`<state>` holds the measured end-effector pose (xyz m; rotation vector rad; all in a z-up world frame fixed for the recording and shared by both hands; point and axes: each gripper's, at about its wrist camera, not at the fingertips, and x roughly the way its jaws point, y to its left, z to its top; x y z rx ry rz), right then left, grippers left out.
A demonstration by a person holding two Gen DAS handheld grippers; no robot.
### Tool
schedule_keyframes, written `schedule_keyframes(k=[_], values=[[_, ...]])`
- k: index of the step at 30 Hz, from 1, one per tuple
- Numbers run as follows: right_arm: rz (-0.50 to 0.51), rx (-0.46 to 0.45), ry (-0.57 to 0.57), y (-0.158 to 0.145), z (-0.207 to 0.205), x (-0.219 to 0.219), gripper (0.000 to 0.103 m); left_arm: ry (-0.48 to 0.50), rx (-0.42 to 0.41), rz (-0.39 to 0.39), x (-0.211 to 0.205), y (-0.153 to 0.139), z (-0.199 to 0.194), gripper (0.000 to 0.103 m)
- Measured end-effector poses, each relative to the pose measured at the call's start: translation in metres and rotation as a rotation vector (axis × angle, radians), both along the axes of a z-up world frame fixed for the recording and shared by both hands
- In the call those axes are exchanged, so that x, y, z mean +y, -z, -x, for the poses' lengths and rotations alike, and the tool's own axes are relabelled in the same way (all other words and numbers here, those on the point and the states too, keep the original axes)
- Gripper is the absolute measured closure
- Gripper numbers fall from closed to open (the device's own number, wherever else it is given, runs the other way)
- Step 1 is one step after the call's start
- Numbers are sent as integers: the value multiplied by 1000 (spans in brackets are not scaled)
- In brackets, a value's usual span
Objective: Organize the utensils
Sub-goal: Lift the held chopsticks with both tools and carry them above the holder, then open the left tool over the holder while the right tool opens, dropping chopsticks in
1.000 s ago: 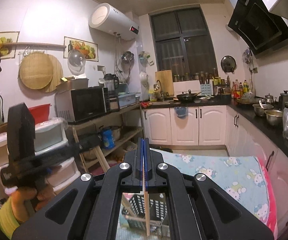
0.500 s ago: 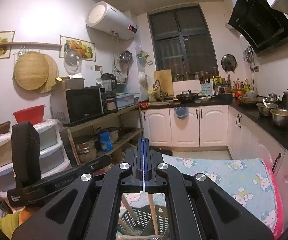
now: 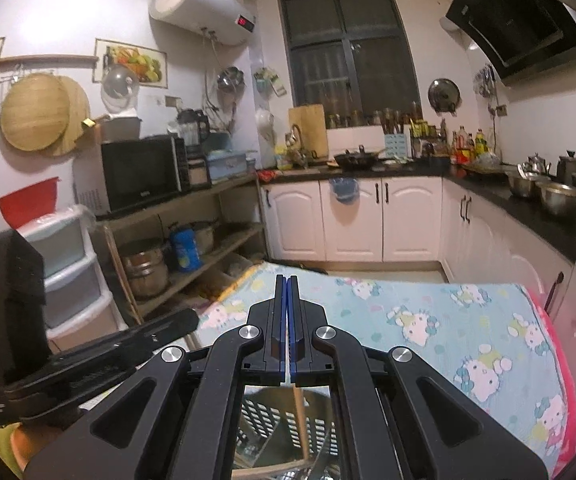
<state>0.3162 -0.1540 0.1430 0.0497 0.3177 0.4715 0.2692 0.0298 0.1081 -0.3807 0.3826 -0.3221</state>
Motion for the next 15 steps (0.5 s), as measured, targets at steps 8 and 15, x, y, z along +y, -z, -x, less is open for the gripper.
schedule_keyframes(k=[8, 15], values=[[4, 31, 39, 23, -4, -7, 102, 3, 17, -11, 0, 10, 3, 102], [6, 48, 55, 30, 2, -15, 101, -5, 28, -12, 1, 15, 8, 102]])
